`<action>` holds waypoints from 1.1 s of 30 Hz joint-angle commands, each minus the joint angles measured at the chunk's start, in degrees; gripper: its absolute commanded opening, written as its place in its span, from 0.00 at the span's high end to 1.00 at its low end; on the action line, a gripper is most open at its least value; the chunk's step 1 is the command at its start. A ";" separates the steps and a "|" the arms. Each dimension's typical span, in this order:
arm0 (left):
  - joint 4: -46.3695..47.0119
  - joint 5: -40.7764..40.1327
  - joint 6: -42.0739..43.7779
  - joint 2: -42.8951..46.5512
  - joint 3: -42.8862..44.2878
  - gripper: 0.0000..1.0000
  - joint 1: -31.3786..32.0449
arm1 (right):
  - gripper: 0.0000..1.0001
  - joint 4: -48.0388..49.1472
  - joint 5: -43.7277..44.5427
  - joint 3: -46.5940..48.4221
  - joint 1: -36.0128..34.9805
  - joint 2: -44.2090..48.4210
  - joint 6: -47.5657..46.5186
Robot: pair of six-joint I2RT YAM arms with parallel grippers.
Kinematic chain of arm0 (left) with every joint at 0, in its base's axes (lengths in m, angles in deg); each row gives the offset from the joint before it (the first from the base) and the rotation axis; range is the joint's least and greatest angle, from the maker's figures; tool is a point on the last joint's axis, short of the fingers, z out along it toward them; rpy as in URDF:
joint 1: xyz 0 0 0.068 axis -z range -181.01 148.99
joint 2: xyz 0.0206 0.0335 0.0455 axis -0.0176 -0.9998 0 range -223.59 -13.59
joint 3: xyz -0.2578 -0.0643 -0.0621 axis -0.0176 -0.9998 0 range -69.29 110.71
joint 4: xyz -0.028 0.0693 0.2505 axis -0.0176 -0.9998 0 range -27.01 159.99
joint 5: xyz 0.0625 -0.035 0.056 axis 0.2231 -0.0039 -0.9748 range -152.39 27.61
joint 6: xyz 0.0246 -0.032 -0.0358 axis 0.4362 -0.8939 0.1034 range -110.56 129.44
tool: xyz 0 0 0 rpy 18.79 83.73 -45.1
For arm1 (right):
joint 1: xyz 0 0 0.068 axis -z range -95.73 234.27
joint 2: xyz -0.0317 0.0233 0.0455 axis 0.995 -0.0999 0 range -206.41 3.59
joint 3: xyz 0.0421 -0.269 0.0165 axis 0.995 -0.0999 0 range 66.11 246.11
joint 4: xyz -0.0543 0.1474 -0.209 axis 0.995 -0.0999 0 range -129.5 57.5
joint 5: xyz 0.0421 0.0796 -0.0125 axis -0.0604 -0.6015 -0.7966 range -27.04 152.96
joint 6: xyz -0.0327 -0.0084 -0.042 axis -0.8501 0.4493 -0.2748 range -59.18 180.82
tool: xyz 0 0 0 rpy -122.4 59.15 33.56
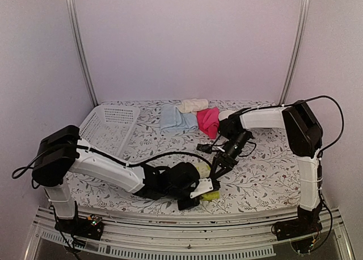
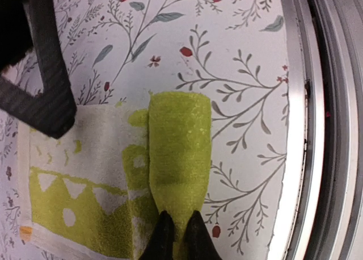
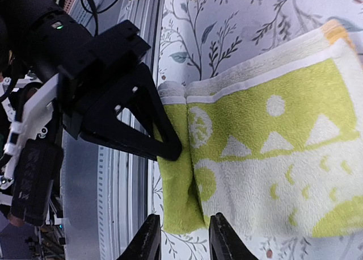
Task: Roll the towels
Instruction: Roll the towel at the center of the board.
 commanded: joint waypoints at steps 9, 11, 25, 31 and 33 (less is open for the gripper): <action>-11.90 38.15 -13.70 -10.45 11.41 1.00 -13.66 | 0.69 18.98 4.37 -14.97 9.47 30.20 7.76; -11.45 41.99 -15.85 -11.67 12.01 1.00 -15.11 | 0.70 23.54 5.37 -20.87 9.13 35.60 7.81; -9.68 50.88 -25.33 -16.51 14.07 1.00 -20.89 | 0.66 48.46 36.62 -40.48 -11.72 44.24 5.64; -9.00 50.52 -26.75 -16.79 13.23 1.00 -21.47 | 0.63 51.63 38.78 -39.47 -16.61 37.56 3.99; -8.66 50.52 -27.14 -16.63 12.88 1.00 -21.70 | 0.63 52.28 39.49 -39.30 -17.95 35.73 3.49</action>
